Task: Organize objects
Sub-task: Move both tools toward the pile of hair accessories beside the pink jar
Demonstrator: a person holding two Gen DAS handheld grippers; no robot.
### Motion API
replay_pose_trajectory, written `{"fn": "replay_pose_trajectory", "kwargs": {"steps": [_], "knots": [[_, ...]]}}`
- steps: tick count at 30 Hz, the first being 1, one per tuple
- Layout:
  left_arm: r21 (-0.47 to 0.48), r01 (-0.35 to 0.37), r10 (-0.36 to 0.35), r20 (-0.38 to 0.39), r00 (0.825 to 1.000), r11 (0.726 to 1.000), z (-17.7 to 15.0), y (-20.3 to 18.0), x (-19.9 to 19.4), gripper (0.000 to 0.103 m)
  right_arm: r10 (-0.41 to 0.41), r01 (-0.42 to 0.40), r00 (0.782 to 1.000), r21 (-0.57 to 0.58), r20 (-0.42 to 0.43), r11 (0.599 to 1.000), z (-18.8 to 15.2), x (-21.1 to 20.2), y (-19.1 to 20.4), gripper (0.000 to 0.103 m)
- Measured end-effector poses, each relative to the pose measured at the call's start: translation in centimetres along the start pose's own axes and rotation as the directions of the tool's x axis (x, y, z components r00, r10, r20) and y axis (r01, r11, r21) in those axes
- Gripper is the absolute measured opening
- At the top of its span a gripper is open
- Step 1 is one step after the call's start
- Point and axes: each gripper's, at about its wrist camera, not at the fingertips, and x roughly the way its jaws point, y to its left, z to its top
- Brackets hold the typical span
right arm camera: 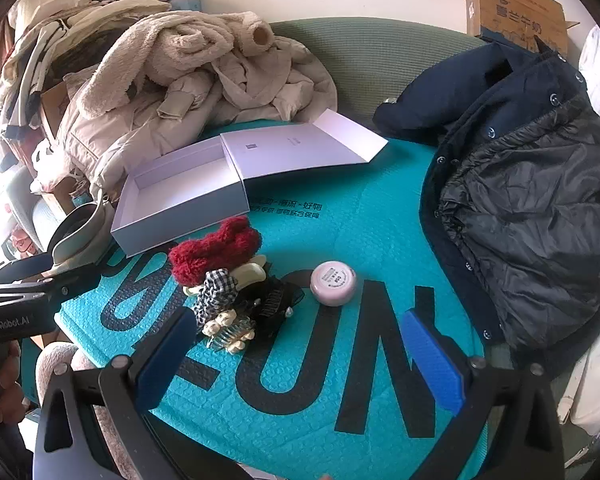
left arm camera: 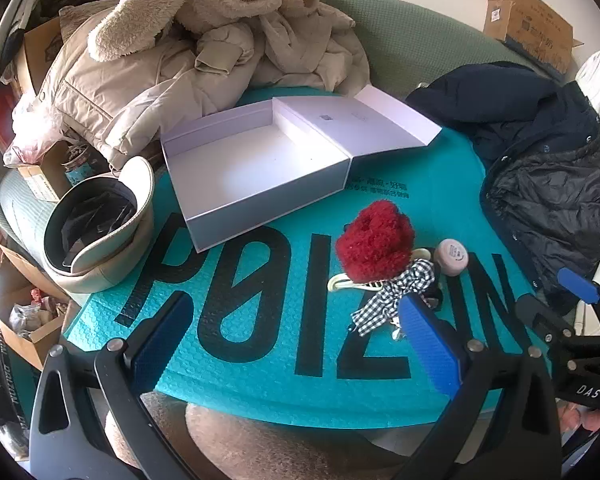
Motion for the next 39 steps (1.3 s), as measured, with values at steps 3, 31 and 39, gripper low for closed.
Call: {"fn": "replay_pose_trajectory", "kwargs": {"steps": [3,31,39], "knots": [[-0.002,0.001,-0.001,0.002,1.0,1.0,0.0,0.1,-0.1,0.102,0.001,-0.001,1.0,-0.001,-0.001,1.0,0.0,-0.1,0.1,0.102],[-0.031,-0.043,0.043,0.0,0.999,0.999,-1.6,-0.4,-0.8,0.102,0.041,-0.041,0.999,0.001,-0.006,0.999,-1.3,-0.4,0.1,0.102],[-0.043,-0.049,0.048,-0.026,0.999,0.998,-2.8,-1.0,0.1,0.102,0.054,-0.054,0.998,-0.004,-0.025,0.999,-2.2,-0.1,-0.1,0.102]]}}
